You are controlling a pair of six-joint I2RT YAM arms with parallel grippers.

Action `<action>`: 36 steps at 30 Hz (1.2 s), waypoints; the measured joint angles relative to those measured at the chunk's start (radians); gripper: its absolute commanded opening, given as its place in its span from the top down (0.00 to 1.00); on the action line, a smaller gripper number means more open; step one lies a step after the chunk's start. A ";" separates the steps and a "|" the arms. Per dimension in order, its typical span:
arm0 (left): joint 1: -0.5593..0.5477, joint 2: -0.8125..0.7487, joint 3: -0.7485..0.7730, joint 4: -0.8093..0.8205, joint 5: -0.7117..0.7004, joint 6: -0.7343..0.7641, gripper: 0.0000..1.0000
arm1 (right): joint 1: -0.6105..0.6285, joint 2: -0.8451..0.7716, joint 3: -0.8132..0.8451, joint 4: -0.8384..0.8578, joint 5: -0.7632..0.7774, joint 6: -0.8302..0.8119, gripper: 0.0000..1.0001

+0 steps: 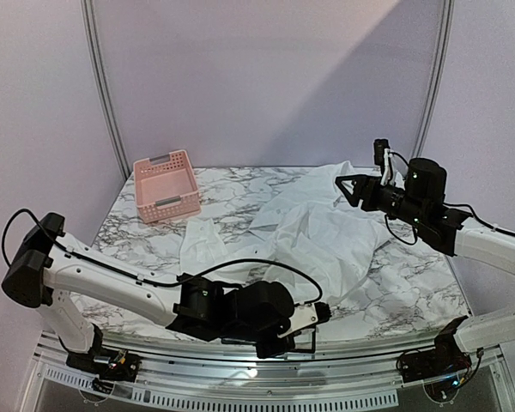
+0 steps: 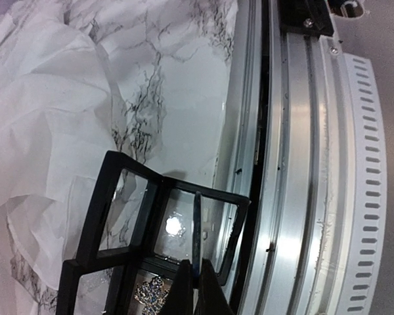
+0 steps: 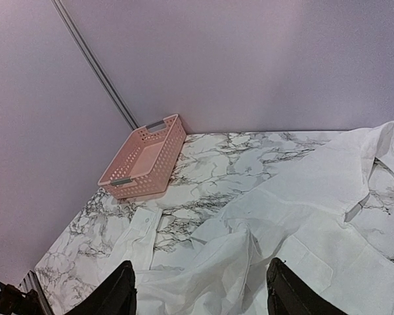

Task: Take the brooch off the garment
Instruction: Place the brooch in the brooch box.

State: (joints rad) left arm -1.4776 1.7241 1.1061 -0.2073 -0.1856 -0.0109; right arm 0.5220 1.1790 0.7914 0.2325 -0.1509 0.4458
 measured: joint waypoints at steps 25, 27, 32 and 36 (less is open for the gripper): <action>0.045 0.115 0.040 -0.037 -0.060 0.001 1.00 | -0.019 0.000 -0.026 0.023 -0.001 0.023 0.34; 0.054 0.117 0.042 -0.037 -0.056 0.003 1.00 | -0.019 0.000 -0.029 0.022 -0.001 0.025 0.34; 0.067 0.124 0.046 -0.037 -0.052 0.019 1.00 | -0.020 0.000 -0.034 0.022 -0.002 0.026 0.34; 0.072 0.124 0.047 -0.035 -0.050 0.022 1.00 | -0.021 0.000 -0.034 0.022 -0.002 0.029 0.34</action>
State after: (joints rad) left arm -1.4055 1.8484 1.1534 -0.2428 -0.2356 0.0113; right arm 0.5007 1.1790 0.7578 0.2546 -0.1524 0.4744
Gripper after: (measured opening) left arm 0.032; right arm 0.664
